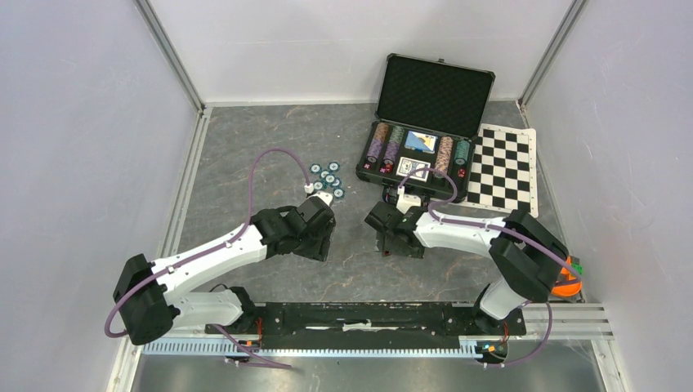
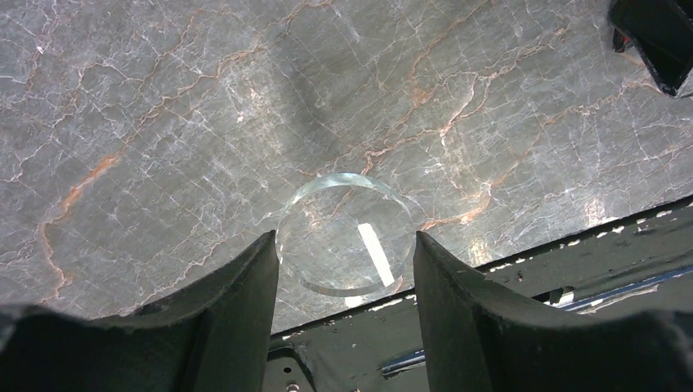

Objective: Pack up texas hold em set

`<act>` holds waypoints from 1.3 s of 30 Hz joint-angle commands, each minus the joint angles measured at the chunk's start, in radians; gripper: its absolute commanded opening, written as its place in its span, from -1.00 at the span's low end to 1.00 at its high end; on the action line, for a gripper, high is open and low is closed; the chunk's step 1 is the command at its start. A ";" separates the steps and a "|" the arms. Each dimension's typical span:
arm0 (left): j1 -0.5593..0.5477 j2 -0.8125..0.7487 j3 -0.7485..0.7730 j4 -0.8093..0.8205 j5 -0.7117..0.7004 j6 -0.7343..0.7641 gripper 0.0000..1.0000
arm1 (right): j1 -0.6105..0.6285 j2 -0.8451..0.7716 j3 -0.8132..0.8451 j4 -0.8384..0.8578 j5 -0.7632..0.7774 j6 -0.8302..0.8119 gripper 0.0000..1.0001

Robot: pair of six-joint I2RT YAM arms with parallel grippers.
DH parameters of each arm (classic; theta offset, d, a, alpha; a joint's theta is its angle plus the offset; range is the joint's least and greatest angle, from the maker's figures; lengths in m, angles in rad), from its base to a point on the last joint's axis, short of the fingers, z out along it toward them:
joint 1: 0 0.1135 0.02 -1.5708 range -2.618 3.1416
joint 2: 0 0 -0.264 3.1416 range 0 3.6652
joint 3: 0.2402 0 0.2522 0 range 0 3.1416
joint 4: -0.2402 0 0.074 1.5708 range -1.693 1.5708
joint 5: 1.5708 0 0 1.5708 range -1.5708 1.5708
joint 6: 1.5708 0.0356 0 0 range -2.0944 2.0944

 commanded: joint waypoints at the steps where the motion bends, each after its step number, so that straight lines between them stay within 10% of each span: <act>1: 0.006 -0.012 0.022 0.011 -0.023 0.022 0.01 | -0.006 0.041 0.012 0.025 -0.016 -0.018 0.67; 39: 0.027 0.030 0.123 -0.006 -0.025 0.030 0.01 | -0.065 0.027 0.237 -0.086 0.084 -0.238 0.24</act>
